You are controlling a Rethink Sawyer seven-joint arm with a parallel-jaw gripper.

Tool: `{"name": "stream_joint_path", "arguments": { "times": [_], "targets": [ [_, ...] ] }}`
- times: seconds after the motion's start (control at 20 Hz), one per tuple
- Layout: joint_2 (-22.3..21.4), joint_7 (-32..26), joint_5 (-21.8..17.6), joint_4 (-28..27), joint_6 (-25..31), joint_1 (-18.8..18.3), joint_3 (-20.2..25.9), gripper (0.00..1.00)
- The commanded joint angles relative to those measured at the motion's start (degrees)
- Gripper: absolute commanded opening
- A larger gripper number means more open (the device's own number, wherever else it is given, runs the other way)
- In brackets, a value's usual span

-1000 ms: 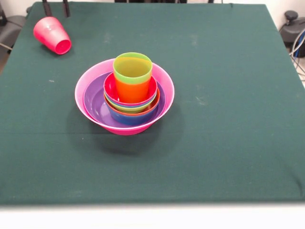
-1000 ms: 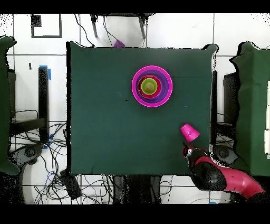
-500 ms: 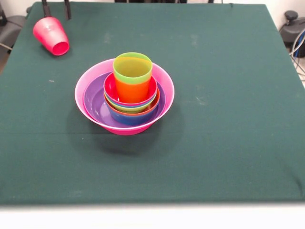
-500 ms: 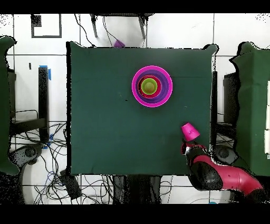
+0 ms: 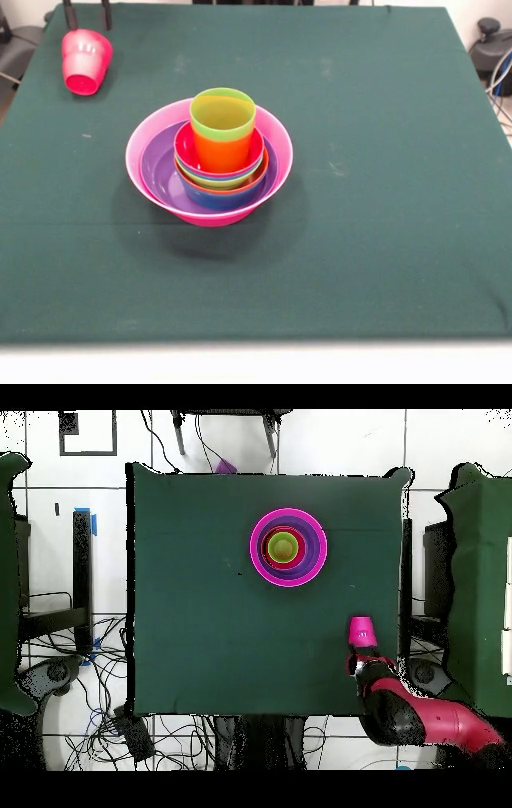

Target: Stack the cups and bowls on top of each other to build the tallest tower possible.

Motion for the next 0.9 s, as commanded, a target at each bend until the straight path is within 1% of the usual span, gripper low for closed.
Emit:
{"name": "stream_joint_path", "arguments": {
  "times": [0.05, 0.2, 0.25, 0.3, 0.4, 0.55, 0.9],
  "targets": [
    [-1.2, -1.1, -5.4, -1.5, -2.2, 2.2, 3.8, 1.00],
    [-1.6, -0.5, -6.0, -1.6, -4.0, 2.4, 4.2, 1.00],
    [-1.9, -0.3, -6.6, -1.9, -5.4, 3.5, 3.1, 1.00],
    [-1.6, 0.4, -6.8, -2.0, -6.6, 3.5, 3.1, 0.00],
    [-1.2, 1.5, -6.4, -2.3, -9.1, 3.9, 2.2, 0.00],
    [-1.3, 2.7, -5.8, -2.5, -11.3, 5.3, 0.3, 0.00],
    [-1.3, 3.1, -4.9, -2.2, -13.5, 6.6, -1.8, 0.00]
  ]
}}
